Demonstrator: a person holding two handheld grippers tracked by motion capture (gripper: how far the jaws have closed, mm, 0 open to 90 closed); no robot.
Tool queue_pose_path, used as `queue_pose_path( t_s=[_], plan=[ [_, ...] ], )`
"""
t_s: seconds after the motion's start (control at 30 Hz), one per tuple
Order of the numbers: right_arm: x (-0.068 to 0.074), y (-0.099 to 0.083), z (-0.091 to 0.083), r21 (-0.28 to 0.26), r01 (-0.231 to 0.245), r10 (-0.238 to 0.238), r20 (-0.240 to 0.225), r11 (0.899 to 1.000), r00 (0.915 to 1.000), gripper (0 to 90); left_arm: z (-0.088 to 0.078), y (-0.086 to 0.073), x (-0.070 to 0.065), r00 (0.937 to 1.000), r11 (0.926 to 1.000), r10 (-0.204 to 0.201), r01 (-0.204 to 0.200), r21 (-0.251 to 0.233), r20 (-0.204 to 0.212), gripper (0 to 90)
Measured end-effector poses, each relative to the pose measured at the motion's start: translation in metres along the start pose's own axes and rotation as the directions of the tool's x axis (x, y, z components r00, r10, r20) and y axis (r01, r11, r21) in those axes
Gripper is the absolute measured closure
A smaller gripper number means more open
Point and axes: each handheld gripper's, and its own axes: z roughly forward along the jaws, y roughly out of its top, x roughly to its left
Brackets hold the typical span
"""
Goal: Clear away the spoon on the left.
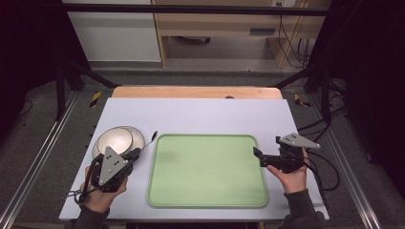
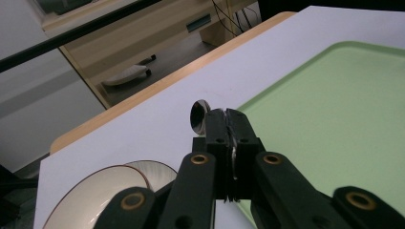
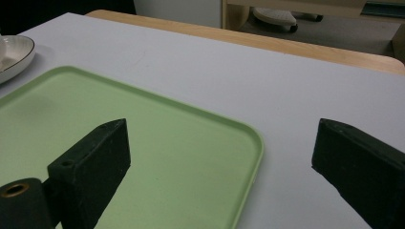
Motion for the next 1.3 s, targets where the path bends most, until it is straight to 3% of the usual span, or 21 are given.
queue_pose_path(
  t_s=[0.7, 1.3],
  plan=[
    [0.001, 0.0, 0.001, 0.005, 0.002, -0.002, -0.002, 1.0, 1.0, 6.2, 0.024, -0.006, -0.014, 0.9985, 0.9975, 0.027, -0.03, 0.064, 0.049, 88.8],
    [0.001, -0.001, 0.003, 0.014, 0.005, -0.005, -0.003, 1.0, 1.0, 6.3, 0.047, -0.017, -0.027, 0.9948, 0.9881, 0.063, -0.073, 0.135, 0.079, 88.8]
  ],
)
